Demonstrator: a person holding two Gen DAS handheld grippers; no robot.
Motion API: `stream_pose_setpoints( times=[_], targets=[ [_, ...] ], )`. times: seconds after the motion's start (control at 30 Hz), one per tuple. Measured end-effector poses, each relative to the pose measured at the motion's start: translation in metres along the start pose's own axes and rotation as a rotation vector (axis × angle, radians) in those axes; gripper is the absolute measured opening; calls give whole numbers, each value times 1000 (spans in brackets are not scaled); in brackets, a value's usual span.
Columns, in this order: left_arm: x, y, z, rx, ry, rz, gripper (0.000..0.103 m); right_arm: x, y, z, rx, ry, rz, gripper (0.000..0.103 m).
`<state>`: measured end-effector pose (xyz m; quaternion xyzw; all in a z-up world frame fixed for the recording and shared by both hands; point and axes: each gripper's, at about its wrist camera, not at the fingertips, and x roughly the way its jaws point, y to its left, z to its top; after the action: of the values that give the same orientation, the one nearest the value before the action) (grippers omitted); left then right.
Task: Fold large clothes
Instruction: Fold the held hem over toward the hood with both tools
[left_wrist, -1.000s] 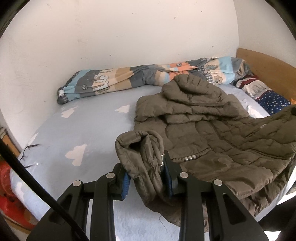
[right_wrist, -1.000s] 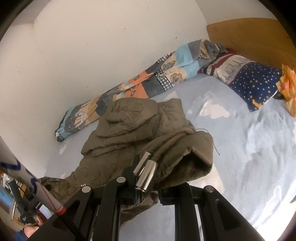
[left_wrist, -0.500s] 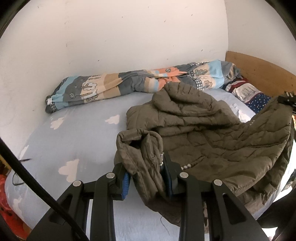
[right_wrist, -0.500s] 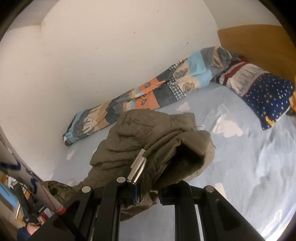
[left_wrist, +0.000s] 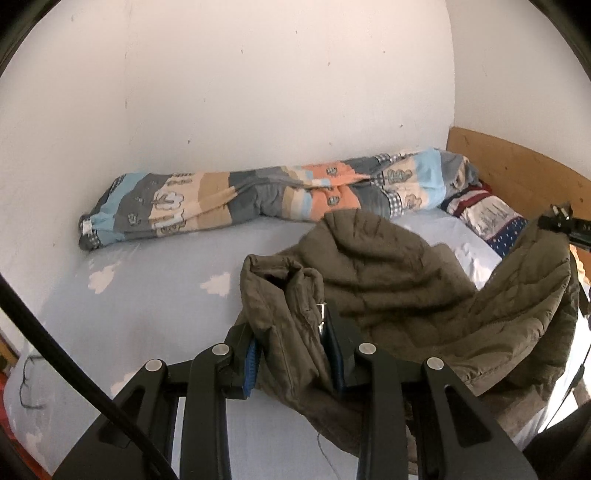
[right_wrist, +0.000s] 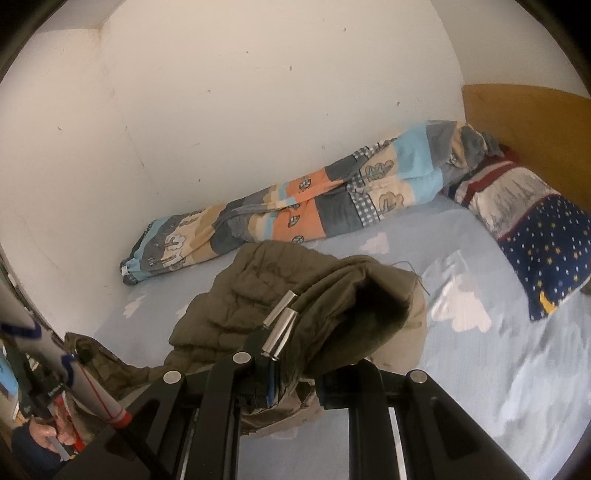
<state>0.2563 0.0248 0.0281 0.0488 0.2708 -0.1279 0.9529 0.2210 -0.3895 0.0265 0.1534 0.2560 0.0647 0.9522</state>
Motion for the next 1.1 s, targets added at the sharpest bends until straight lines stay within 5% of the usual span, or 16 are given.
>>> stream_pose_setpoints(
  times=[0.43,0.63,0.73,0.9,1.1],
  targets=[
    [88,8,99,-35,-35,18,31,75,-27,71,53,18,-38,16],
    [144,22,140,-82,-44,85,52,134,-49,95,110,63,-83,16],
    [164,30,157,-81,-52,119,53,165,-65,102,142,85,-112,16],
    [185,43,164,-103,-57,158,58,217,-97,105,205,125,-169,17],
    [209,49,143,-121,-5,104,58,269,-129,99,262,168,-236,17]
  ],
)
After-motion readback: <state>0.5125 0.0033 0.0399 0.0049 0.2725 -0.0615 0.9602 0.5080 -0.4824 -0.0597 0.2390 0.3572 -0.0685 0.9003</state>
